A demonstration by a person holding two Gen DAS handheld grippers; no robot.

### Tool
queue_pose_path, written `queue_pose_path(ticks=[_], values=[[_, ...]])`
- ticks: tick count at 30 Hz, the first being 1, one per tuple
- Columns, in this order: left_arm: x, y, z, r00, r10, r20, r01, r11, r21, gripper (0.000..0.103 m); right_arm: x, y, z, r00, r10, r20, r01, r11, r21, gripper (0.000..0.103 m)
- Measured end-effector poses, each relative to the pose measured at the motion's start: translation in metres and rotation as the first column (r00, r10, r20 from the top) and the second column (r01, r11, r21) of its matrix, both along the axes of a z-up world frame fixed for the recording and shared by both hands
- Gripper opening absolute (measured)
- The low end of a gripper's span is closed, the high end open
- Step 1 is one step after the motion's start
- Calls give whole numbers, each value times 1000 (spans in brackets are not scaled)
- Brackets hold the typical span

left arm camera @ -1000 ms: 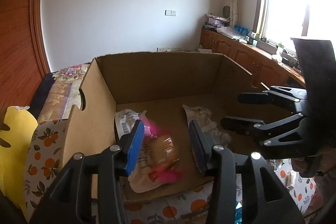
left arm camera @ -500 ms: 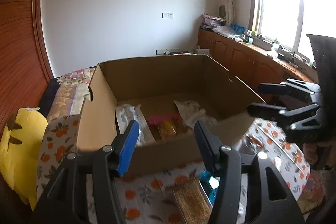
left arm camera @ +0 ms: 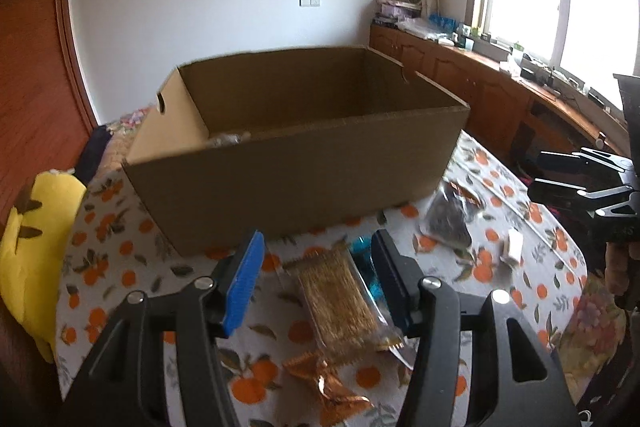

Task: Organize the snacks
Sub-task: 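Move both open tools back to the remaining snacks on the table, then grasp the clear grain-bar packet with the left tool while the right tool grasps the small white packet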

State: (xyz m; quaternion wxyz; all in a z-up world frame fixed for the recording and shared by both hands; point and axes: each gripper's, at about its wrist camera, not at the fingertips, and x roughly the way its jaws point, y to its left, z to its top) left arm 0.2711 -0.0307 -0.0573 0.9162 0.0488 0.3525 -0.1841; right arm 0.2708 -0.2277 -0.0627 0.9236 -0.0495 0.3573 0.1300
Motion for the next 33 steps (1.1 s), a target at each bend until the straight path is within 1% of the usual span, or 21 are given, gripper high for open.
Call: queue_pose_path(ticks=[7, 14, 25, 30, 33], values=[[-7, -8, -26, 997, -5, -72, 5, 1000, 2, 58, -21, -16, -30, 998, -39, -52, 40, 999, 19, 72], [-6, -10, -42, 994, 1, -113, 0, 1000, 5, 59, -30, -23, -53, 994, -49, -101, 54, 997, 47, 72], [3, -14, -54, 989, 7, -145, -6, 1000, 12, 60, -30, -25, -69, 988, -49, -149, 65, 993, 103, 72], [6, -18, -60, 987, 7, -159, -4, 1000, 18, 60, -24, -24, -75, 986, -41, -164, 60, 992, 114, 72], [8, -20, -63, 987, 11, -161, -8, 1000, 23, 61, -18, -26, -77, 984, -40, -171, 64, 989, 136, 72]])
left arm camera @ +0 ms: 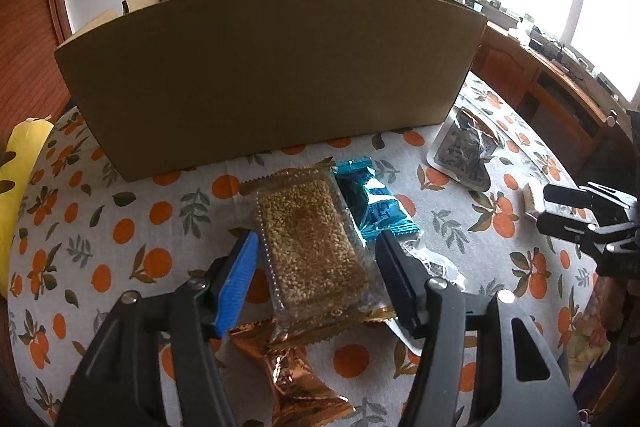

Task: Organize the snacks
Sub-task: 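Grasp the clear grain-bar packet with the left tool while the right tool grasps the small white packet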

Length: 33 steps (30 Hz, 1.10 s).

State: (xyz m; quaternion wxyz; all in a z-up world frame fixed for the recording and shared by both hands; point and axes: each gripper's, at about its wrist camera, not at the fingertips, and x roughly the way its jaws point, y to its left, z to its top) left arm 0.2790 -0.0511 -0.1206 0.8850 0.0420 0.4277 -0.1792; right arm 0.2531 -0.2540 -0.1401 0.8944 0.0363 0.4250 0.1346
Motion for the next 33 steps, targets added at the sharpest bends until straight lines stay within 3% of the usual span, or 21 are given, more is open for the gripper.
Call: queue_pose_path(ticks=[8, 18, 28, 33], values=[[7, -2, -4, 1000, 11, -7, -11, 1000, -6, 63, 13, 0, -3, 1000, 5, -4, -5, 1000, -7, 65], [14, -4, -10, 1000, 20, -11, -20, 1000, 4, 64, 21, 4, -10, 1000, 8, 11, -7, 991, -136, 57], [28, -9, -12, 1000, 23, -21, -22, 999, 23, 64, 24, 12, -14, 999, 21, 26, -16, 981, -194, 58], [34, -6, -11, 999, 36, -26, -36, 999, 9, 64, 25, 11, -13, 999, 22, 27, -17, 986, -165, 58]])
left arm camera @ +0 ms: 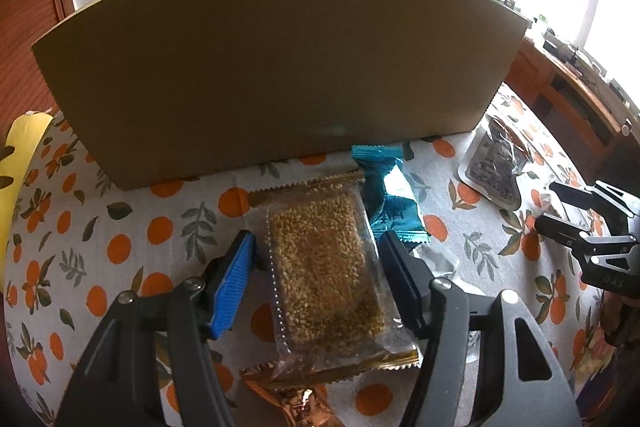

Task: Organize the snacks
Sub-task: 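Grasp the clear grain-bar packet with the left tool while the right tool grasps the small white packet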

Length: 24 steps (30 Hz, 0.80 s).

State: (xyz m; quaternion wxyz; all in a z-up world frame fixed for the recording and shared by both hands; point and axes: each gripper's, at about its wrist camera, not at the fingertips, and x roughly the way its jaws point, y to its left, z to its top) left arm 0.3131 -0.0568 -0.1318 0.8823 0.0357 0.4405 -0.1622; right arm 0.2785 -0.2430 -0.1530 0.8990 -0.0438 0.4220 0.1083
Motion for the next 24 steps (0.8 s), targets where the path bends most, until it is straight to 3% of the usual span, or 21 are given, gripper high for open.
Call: queue_pose_path(ticks=[10, 16, 19, 20, 24], values=[[-3, 13, -2, 1000, 5, -3, -5, 999, 38, 63, -2, -3, 1, 1000, -4, 8, 4, 1000, 4, 57], [-12, 12, -2, 1000, -8, 26, 6, 997, 73, 46, -3, -1, 0, 1000, -9, 11, 9, 1000, 3, 54], [-18, 14, 2, 999, -9, 46, 6, 998, 67, 45, -4, -1, 0, 1000, -21, 20, 22, 1000, -9, 38], [-21, 16, 5, 998, -6, 56, 2, 998, 63, 45, -5, -1, 1, 999, -22, 24, 22, 1000, -12, 28], [-30, 17, 16, 997, -10, 80, 6, 999, 49, 45, -6, -3, 3, 999, -27, 28, 27, 1000, -5, 21]])
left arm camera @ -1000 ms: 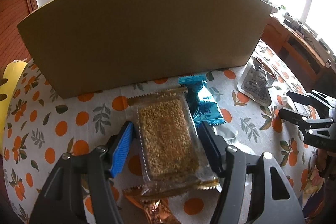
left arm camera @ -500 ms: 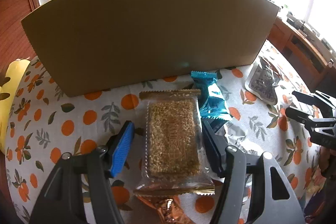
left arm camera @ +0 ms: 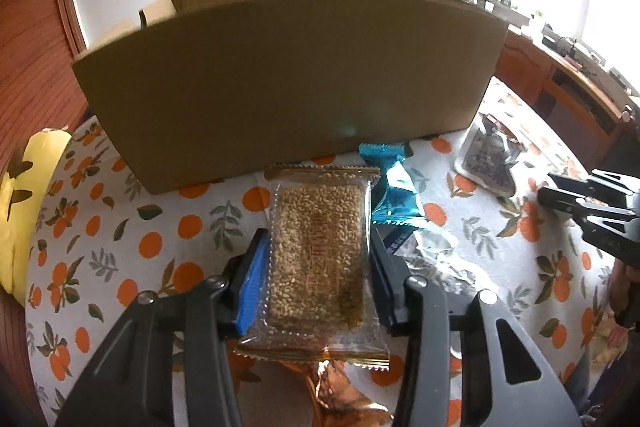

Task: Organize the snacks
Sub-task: 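Grasp the clear grain-bar packet with the left tool while the right tool grasps the small white packet, then lift both held packets and carry them over the open cardboard box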

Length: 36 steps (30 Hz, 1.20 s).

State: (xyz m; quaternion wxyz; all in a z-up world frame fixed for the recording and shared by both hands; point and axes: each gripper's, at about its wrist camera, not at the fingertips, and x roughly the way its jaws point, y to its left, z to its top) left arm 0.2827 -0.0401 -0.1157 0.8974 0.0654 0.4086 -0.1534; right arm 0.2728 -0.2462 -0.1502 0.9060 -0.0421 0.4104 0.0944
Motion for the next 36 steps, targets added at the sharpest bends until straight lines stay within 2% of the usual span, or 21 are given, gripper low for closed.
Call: queue_pose_path(ticks=[7, 17, 25, 36], values=[[-18, 3, 27, 998, -18, 58, 20, 999, -29, 45, -9, 1, 11, 1000, 6, 18, -6, 1000, -1, 20], [-29, 0, 53, 994, -31, 108, 38, 997, -64, 45, -24, 8, 42, 997, 25, 75, -25, 1000, -9, 20], [-41, -2, 75, 988, -37, 150, 48, 996, -69, 45, -34, 14, 63, 993, 41, 114, -41, 999, -5, 20], [-58, 1, 94, 982, -25, 186, 41, 996, -84, 45, -53, 19, 83, 987, 56, 154, -56, 998, 1, 20]])
